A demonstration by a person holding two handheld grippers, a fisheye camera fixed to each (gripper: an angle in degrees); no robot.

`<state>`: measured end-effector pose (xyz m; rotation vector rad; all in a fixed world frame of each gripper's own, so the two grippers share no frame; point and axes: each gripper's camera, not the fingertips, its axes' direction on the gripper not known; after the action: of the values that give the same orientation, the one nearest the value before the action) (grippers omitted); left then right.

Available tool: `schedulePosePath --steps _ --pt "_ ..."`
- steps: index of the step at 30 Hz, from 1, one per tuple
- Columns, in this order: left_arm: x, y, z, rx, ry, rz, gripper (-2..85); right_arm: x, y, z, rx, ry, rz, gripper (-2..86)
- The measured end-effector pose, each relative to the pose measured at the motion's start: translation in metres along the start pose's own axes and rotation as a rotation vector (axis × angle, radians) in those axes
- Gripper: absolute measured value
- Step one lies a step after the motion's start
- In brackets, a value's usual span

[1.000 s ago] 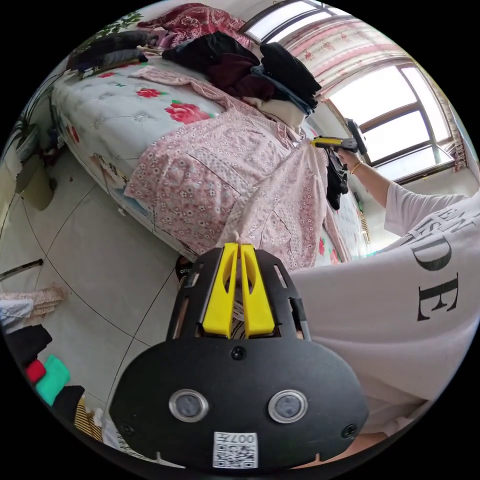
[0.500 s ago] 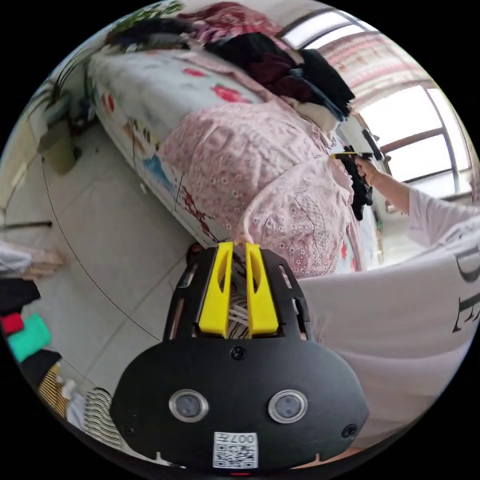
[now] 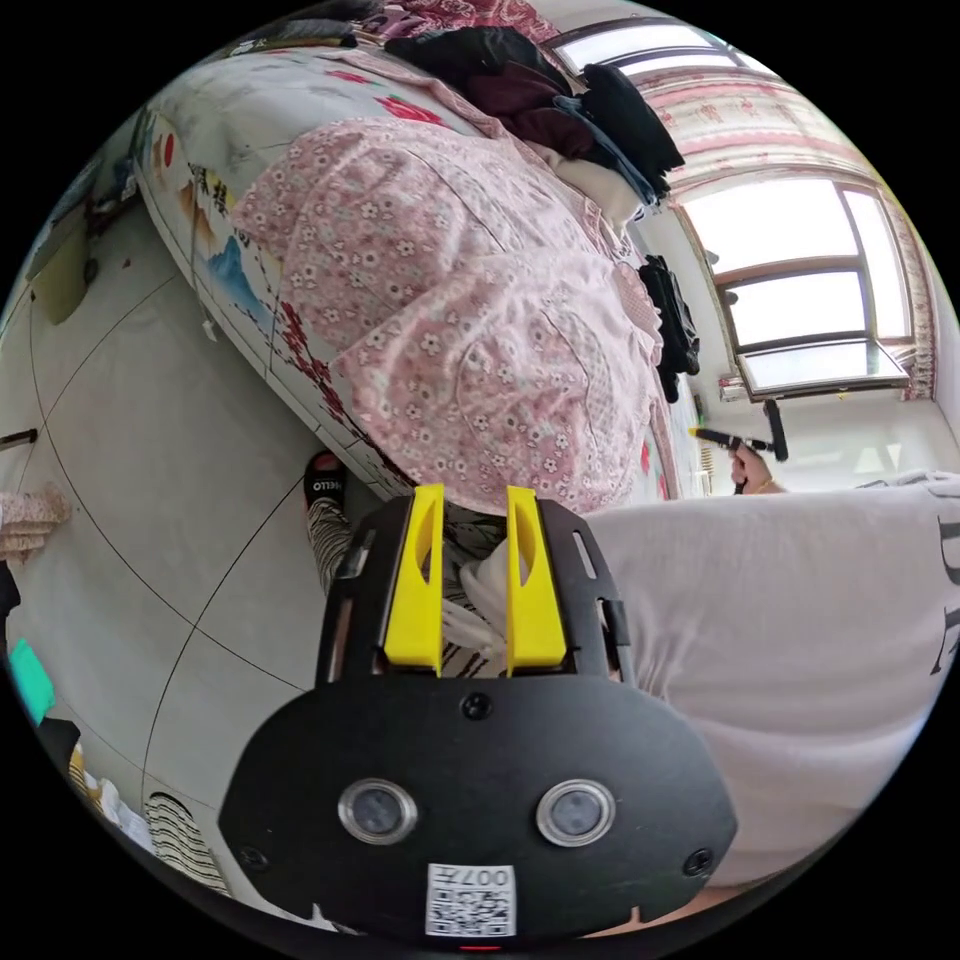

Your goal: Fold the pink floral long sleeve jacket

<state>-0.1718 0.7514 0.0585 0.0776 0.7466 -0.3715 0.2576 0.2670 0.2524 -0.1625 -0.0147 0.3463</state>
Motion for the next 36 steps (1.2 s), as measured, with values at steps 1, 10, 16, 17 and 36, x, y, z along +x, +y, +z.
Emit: schedulePosePath --steps 1,10,16,17,36 --pt "0.006 0.000 0.000 0.003 -0.003 0.014 9.1 0.008 0.013 0.005 -0.022 0.009 0.019 5.9" --pt "0.045 0.035 -0.038 0.009 -0.128 0.052 8.4 0.112 0.099 0.064 -0.202 0.242 0.293 2.3" --pt "0.053 0.056 -0.071 0.071 -0.236 0.063 8.1 0.127 0.101 0.004 -0.050 0.320 0.413 0.3" --pt "0.050 0.055 -0.072 0.075 -0.242 0.060 8.2 0.103 0.103 -0.028 0.103 0.205 0.378 0.5" --pt "-0.020 -0.083 -0.012 -0.161 -0.192 0.433 8.3 -0.473 0.112 -0.052 0.139 -0.181 -0.590 2.1"
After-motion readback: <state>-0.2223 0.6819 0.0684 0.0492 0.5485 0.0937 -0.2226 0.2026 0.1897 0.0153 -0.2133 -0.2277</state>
